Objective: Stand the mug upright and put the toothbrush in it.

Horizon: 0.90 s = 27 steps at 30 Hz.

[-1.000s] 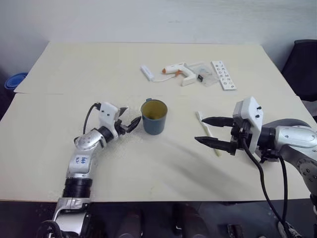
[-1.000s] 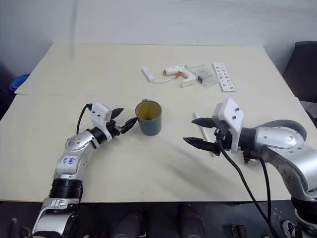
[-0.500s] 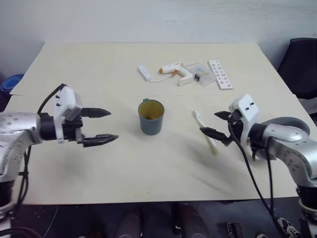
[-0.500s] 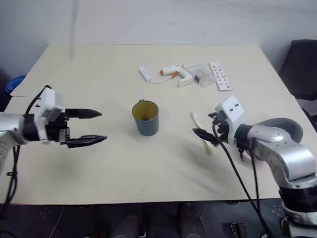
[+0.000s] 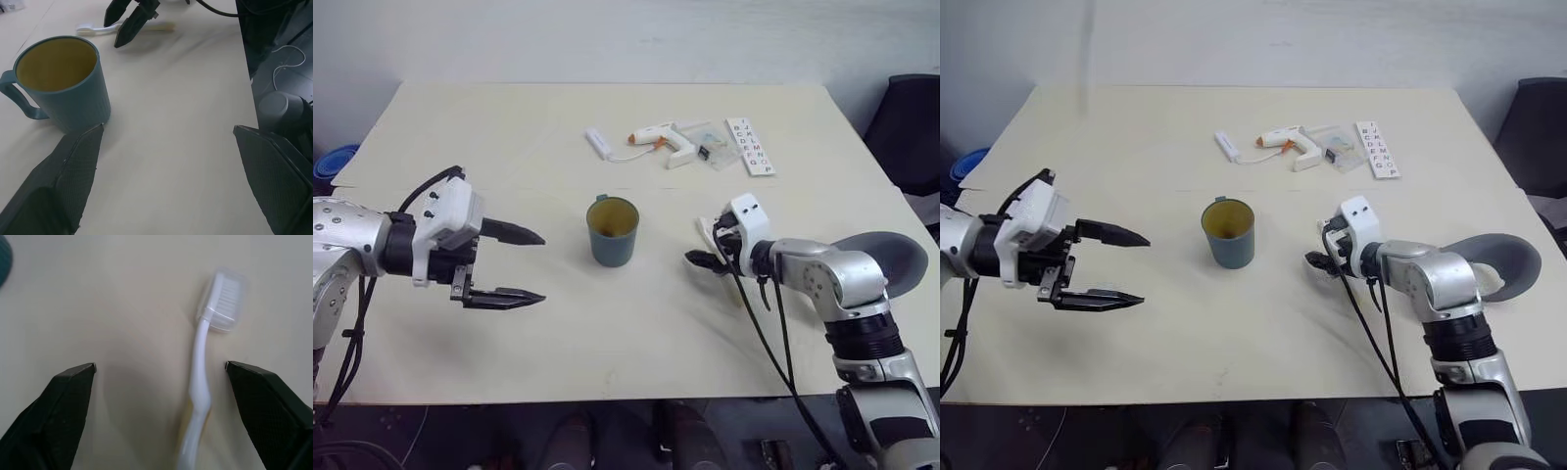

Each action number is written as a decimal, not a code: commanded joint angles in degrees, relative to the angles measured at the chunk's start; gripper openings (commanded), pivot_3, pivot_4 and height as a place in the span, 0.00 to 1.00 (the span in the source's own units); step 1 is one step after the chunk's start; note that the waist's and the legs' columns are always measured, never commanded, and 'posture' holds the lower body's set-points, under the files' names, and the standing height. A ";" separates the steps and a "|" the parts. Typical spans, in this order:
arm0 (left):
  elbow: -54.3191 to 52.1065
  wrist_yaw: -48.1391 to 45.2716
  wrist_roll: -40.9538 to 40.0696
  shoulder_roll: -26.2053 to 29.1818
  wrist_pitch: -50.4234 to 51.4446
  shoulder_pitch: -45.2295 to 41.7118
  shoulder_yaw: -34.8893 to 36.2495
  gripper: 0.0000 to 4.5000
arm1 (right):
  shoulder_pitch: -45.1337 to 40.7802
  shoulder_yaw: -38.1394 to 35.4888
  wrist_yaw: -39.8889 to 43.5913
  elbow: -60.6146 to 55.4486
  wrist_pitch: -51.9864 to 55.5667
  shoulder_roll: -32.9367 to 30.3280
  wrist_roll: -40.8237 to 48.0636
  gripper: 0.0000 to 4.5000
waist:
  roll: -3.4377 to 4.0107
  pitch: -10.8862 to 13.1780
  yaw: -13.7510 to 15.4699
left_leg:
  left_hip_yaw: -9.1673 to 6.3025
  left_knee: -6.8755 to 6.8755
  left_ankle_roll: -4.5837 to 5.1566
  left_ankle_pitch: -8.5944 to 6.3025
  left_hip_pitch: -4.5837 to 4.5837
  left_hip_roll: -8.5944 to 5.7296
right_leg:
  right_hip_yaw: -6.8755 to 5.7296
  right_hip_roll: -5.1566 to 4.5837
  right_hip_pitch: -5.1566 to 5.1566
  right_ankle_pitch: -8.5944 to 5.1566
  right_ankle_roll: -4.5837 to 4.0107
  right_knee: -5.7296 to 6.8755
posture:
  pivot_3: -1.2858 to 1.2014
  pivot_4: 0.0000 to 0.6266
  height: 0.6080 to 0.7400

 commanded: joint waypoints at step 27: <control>2.30 9.62 -5.83 -3.73 7.49 5.19 14.49 1.00 | -14.35 -4.02 -3.50 -3.96 -20.60 27.68 0.12 0.04 | 0.02 0.01 -2.07 | 0.31 -0.13 -0.68 0.31 -0.21 0.30 | 0.15 0.07 -0.81 -0.05 -0.08 0.59 | 0.52 0.24 1.00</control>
